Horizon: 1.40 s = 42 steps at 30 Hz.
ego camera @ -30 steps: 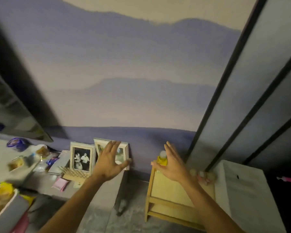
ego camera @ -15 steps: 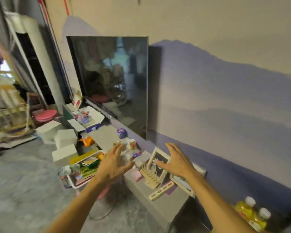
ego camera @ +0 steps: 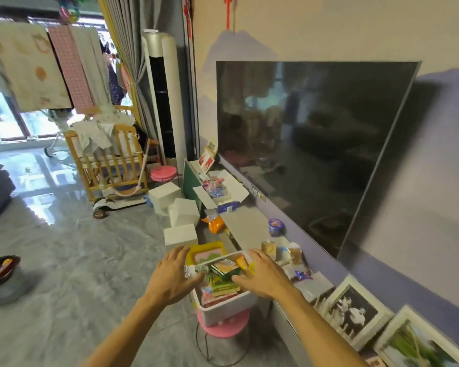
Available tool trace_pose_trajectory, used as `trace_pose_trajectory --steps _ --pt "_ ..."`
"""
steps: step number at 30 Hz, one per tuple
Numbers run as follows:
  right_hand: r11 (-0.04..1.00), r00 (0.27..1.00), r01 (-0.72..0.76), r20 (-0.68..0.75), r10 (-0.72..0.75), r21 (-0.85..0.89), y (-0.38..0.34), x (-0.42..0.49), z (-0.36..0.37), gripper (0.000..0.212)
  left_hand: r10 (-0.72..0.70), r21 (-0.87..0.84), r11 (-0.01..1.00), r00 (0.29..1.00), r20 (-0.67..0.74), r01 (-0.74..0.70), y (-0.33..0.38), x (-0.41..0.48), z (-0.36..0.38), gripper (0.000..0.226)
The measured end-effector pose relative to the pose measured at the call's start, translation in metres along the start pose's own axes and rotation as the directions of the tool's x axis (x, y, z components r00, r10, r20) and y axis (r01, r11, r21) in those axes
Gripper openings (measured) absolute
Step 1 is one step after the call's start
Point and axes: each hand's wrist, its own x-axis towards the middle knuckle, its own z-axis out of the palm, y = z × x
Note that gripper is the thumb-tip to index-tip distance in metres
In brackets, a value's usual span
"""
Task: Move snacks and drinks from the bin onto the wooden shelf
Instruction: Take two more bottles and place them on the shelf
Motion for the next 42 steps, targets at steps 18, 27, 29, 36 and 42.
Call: trace_pose_trajectory --steps 18,27,29,36,42 --pt "0.913 0.828 0.35 0.525 -0.198 -0.209 0.044 0.385 0.132 0.11 -0.643 -0.326 0.675 0.744 0.182 0.662 -0.093 0.199 0.185 0.126" --pt "0.734 0.618 0.624 0.744 -0.254 -0.268 0.065 0.538 0.318 0.099 -0.722 -0.238 0.516 0.567 0.395 0.823 -0.205 0.268 0.341 0.106" --pt "0.72 0.597 0.644 0.759 -0.26 -0.26 0.071 0.56 0.357 0.105 -0.733 -0.297 0.448 0.536 0.418 0.843 -0.224 0.281 0.375 0.104" --pt "0.72 0.523 0.673 0.798 -0.299 -0.171 0.1 0.581 0.427 0.084 -0.796 -0.58 0.199 0.476 0.375 0.79 -0.243 0.292 0.445 0.036" --pt "0.8 0.61 0.596 0.687 -0.395 -0.069 0.11 0.557 0.424 0.048 -0.767 -0.546 0.268 0.519 0.377 0.794 -0.238 0.286 0.436 0.03"
